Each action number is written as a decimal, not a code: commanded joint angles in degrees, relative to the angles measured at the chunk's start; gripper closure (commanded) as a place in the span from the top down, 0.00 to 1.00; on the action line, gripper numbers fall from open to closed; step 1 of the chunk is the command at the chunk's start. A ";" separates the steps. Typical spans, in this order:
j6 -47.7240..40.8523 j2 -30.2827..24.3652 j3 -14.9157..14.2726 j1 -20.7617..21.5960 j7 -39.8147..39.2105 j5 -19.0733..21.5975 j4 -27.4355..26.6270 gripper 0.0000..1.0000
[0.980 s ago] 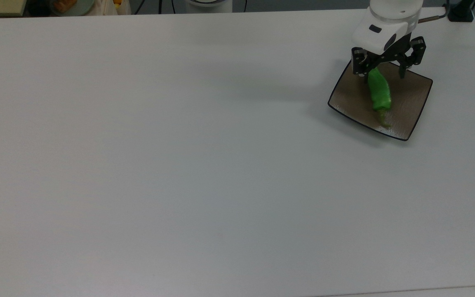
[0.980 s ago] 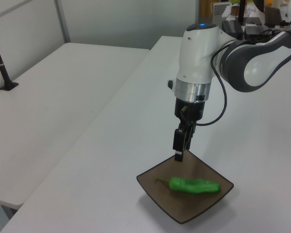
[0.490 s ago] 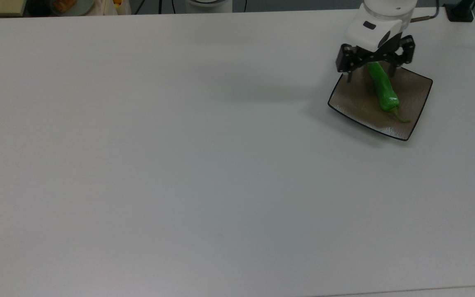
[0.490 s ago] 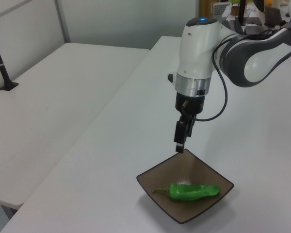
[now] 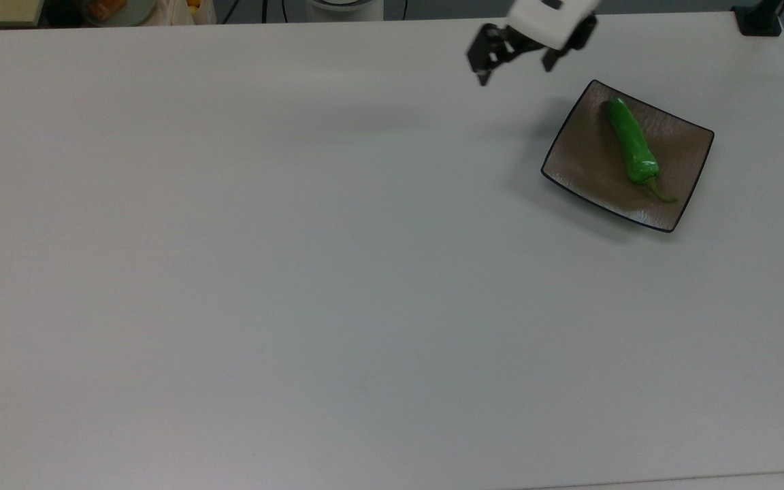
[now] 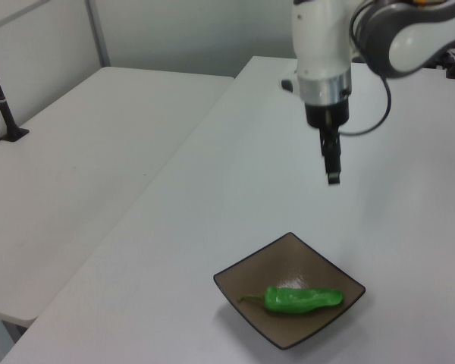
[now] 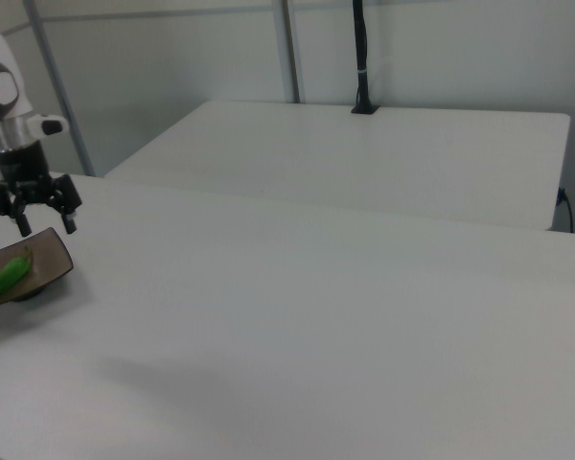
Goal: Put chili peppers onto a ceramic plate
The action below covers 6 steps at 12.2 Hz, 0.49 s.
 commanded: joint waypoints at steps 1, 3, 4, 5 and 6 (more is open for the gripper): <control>-2.85 -8.65 -6.82 -1.05 -5.70 -0.66 -6.69 1.00; -2.68 -12.00 -10.69 -1.93 -6.59 -1.54 -9.16 1.00; -2.16 -13.49 -12.88 -2.20 -6.59 -1.54 -10.30 1.00; -1.11 -14.72 -14.03 -2.46 -6.41 -1.54 -11.09 1.00; -0.93 -15.52 -15.00 -2.99 -6.58 -1.54 -11.62 1.00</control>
